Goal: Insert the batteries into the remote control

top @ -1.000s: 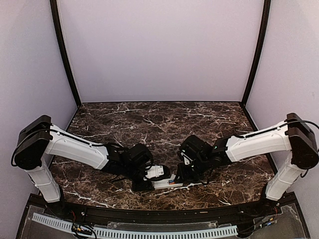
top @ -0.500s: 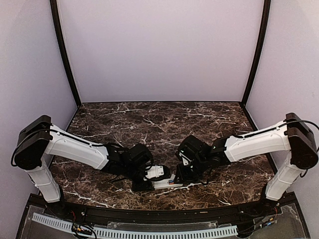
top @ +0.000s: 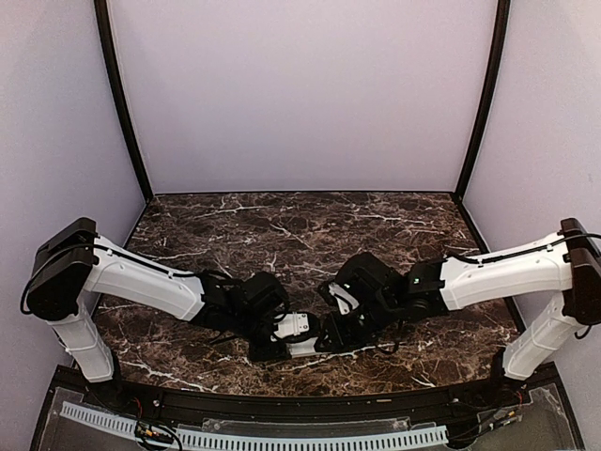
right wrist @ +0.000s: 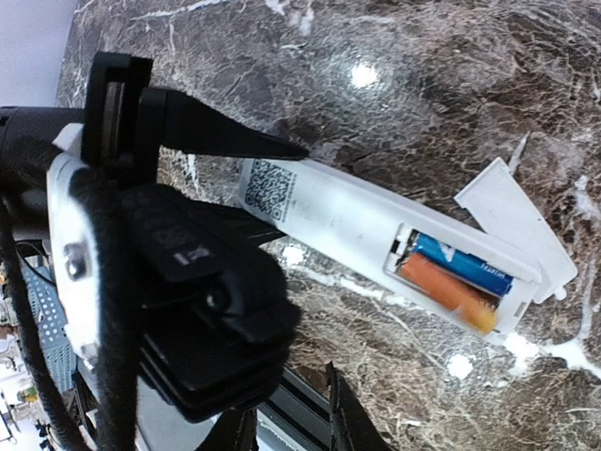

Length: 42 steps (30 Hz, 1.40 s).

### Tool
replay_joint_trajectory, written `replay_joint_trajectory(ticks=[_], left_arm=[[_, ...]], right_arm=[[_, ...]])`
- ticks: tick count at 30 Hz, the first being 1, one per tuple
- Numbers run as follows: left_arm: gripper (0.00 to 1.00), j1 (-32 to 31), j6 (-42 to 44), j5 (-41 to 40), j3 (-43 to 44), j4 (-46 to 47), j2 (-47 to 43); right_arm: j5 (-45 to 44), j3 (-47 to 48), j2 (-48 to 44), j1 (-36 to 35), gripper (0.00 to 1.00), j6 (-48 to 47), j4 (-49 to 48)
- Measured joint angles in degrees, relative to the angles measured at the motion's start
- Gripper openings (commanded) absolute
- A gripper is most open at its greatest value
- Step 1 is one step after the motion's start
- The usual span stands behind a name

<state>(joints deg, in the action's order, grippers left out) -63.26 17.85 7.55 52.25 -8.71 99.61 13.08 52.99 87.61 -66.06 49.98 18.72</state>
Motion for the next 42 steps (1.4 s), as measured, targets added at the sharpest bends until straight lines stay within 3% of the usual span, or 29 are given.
replay_joint_trajectory(ticks=[11, 16, 20, 25, 27, 32, 38, 42], left_arm=[[0.04, -0.1, 0.6, -1.4, -1.1, 1.7, -0.6], [0.05, -0.1, 1.4, -1.7, -1.3, 2.0, -0.7], [0.05, -0.1, 2.6, -2.1, -1.5, 2.2, -0.9], [0.07, 0.2, 4.4, -2.4, -1.5, 2.4, -0.9], [0.13, 0.6, 4.9, -2.1, -1.5, 2.5, -0.9], [0.55, 2.8, 6.4, -1.3, -1.5, 2.9, -0.9], [0.77, 3.9, 7.4, 0.9, -1.9, 4.0, -1.2], [0.79, 3.9, 6.6, 1.9, -4.4, 4.8, -4.9]], right_arm=[[-2.4, 0.0, -2.6, -0.4, 0.29, -0.4, 6.1], [-5.0, 0.2, -3.3, 3.8, 0.34, -4.1, 9.8], [-5.8, 1.2, -3.6, 6.1, 0.40, -15.4, 11.0], [-5.6, 7.9, -3.5, 5.0, 0.45, -40.4, 13.0], [-5.9, 8.7, -3.6, 4.7, 0.45, -49.9, 12.2], [-6.3, 5.5, -3.6, 4.6, 0.45, -71.7, 12.8], [-6.0, 4.9, -1.5, 4.6, 0.44, -81.9, 14.0], [-5.8, 4.9, 0.5, 4.6, 0.43, -84.1, 13.9]])
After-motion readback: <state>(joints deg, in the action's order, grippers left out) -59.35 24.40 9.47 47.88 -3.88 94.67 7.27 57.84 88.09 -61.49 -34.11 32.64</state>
